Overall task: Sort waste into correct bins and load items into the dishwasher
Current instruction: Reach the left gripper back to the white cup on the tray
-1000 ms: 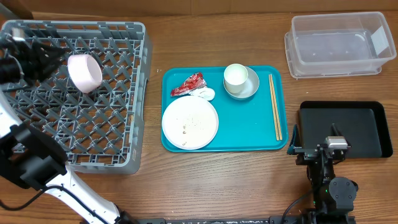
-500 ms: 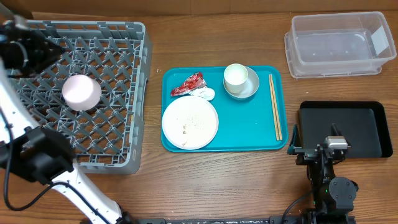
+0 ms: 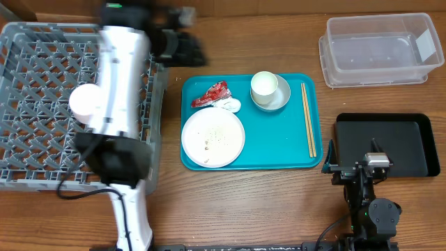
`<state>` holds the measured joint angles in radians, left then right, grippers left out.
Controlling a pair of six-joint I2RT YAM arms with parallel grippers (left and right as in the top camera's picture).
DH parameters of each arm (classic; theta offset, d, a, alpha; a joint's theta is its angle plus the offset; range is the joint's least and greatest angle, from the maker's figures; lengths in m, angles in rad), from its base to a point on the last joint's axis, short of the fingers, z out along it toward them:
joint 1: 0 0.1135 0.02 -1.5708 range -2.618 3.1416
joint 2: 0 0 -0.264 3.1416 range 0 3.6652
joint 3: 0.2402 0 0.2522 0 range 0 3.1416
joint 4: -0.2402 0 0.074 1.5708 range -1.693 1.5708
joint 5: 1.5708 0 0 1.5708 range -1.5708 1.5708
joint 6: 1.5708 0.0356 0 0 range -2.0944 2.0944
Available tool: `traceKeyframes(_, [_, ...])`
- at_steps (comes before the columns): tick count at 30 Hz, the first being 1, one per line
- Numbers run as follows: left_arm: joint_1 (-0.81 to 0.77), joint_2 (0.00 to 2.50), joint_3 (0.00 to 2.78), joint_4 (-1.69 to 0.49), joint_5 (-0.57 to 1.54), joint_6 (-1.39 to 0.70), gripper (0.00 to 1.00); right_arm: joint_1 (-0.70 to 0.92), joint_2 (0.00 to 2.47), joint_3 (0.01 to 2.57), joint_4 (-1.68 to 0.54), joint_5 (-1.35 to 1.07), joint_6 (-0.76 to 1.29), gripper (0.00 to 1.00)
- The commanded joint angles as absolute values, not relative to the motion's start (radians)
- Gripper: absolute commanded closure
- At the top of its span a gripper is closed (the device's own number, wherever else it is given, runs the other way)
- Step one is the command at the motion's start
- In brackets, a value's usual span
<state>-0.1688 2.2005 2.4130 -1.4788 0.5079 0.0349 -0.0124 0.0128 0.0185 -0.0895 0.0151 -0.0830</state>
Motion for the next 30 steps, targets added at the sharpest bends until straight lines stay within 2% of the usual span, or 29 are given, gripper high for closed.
traceKeyframes(1, [-0.355, 2.215, 2.411, -1.403, 0.281, 0.041, 0.35, -0.016, 0.003, 0.008, -0.083, 0.024, -0.086, 0.0])
traceKeyframes(4, [-0.485, 2.255, 2.411, -1.317, 0.118, -0.036, 0.35, -0.016, 0.003, 0.008, -0.084, 0.024, -0.086, 0.0])
traceKeyframes(6, [-0.551, 2.292, 2.411, -1.272, 0.088, -0.051, 0.39, -0.016, 0.003, 0.008, -0.084, 0.024, -0.086, 0.0])
traceKeyframes(11, [-0.675, 2.4, 2.411, -1.153, -0.014, -0.045, 0.42, -0.016, 0.003, 0.008, -0.084, 0.024, -0.086, 0.0])
traceKeyframes(17, [-0.719, 2.496, 2.411, -1.064, -0.19, -0.045, 0.46, -0.016, 0.003, 0.008, -0.084, 0.024, -0.086, 0.0])
traceKeyframes(22, [-0.705, 2.519, 2.411, -1.061, -0.205, -0.068, 0.5, -0.016, 0.003, 0.008, -0.084, 0.024, -0.086, 0.0])
traceKeyframes(26, [-0.696, 2.519, 2.411, -1.066, -0.202, -0.068, 0.64, -0.016, 0.003, 0.008, -0.084, 0.024, -0.086, 0.0])
traceKeyframes(30, [-0.694, 2.517, 2.418, -1.084, -0.202, -0.083, 0.92, -0.016, 0.003, 0.008, -0.084, 0.024, -0.086, 0.0])
